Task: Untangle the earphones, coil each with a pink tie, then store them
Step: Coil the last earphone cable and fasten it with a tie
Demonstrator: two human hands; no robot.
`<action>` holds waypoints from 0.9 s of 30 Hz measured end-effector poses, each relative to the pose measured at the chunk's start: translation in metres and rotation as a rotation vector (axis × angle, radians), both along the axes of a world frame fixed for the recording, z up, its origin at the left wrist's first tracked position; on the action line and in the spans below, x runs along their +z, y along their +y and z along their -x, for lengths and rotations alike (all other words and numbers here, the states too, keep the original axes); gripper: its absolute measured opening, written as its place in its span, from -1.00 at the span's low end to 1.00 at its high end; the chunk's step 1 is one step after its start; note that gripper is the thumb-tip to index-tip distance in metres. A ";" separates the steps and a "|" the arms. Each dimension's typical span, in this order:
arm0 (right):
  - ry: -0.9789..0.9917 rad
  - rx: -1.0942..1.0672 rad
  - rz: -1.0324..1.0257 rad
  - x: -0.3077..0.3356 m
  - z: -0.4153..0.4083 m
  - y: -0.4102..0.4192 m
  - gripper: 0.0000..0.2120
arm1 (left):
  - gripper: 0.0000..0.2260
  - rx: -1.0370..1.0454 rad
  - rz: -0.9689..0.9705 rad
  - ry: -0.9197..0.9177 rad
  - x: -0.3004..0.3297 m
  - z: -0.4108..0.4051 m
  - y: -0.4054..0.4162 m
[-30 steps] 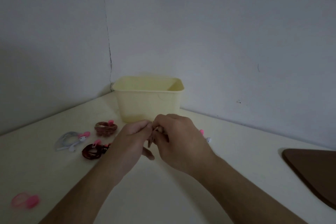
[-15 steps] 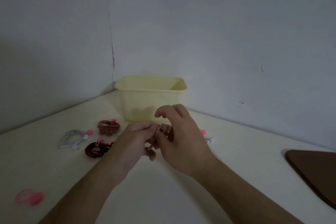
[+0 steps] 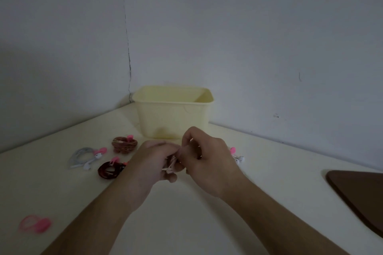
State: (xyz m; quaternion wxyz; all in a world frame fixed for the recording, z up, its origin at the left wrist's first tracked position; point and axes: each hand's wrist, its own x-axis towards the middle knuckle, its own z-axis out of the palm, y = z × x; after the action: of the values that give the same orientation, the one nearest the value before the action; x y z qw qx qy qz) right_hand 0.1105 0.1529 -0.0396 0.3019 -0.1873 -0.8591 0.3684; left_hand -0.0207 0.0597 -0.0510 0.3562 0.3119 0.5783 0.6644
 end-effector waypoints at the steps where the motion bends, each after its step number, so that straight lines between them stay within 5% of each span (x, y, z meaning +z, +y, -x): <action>1: 0.011 0.000 0.015 0.000 0.000 0.000 -0.87 | -0.76 -0.001 -0.003 -0.004 0.000 0.002 -0.001; 8: 0.104 -0.045 0.249 0.002 0.002 0.005 -0.90 | -0.87 0.032 -0.103 0.000 0.002 0.000 -0.006; 17: 0.196 -0.018 0.513 0.001 0.003 0.013 -0.90 | -0.93 0.130 -0.143 0.325 0.003 -0.006 -0.007; 27: 0.225 -0.019 0.484 -0.002 0.004 0.013 -0.85 | -0.94 0.182 -0.115 0.333 -0.002 -0.004 -0.004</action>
State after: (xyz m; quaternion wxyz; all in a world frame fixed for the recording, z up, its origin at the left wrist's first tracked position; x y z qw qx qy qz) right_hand 0.1063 0.1659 -0.0418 0.3456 -0.2200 -0.7051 0.5788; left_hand -0.0164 0.0559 -0.0533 0.1756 0.3838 0.6161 0.6650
